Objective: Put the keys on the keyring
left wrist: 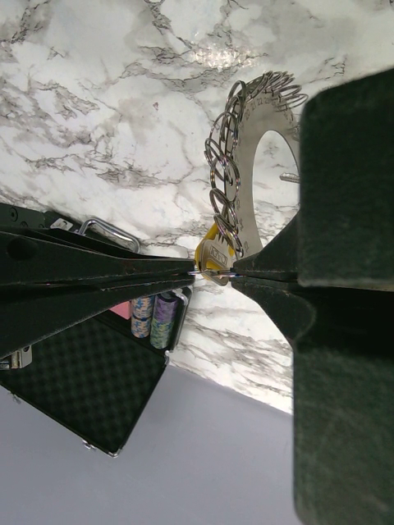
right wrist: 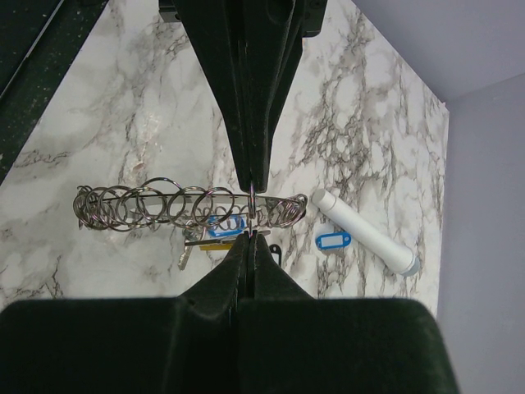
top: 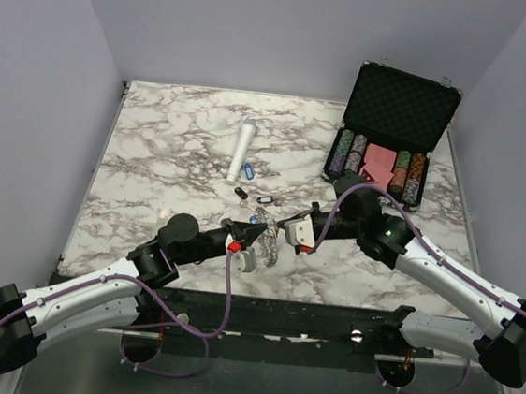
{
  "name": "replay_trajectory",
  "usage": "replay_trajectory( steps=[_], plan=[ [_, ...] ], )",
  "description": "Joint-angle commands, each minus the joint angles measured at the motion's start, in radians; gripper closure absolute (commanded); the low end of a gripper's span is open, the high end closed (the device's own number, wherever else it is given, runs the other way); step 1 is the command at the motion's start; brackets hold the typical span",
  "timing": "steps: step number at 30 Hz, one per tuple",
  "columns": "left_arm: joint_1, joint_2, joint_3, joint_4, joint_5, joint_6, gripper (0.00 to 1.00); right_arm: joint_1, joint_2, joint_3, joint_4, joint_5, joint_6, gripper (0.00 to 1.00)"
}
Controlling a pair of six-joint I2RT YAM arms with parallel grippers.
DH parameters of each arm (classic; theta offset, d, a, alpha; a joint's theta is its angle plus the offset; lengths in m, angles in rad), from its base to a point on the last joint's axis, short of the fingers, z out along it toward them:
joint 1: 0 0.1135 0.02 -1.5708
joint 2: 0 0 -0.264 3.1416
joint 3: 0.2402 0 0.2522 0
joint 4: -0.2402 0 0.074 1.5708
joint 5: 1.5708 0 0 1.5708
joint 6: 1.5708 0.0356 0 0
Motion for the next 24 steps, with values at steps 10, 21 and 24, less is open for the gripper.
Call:
replay_trajectory(
  steps=[10, 21, 24],
  plan=[
    [0.001, -0.010, 0.024, 0.039, 0.019, 0.007, 1.00, 0.013, 0.010, 0.027, 0.019, -0.016, -0.008, 1.00],
    [-0.001, -0.008, 0.026, 0.035, 0.022, 0.007, 1.00, 0.013, 0.009, 0.029, 0.019, -0.008, -0.008, 1.00],
    [-0.001, -0.007, 0.027, 0.033, 0.024, 0.007, 1.00, 0.014, 0.010, 0.030, 0.021, -0.004, -0.008, 1.00]
  ],
)
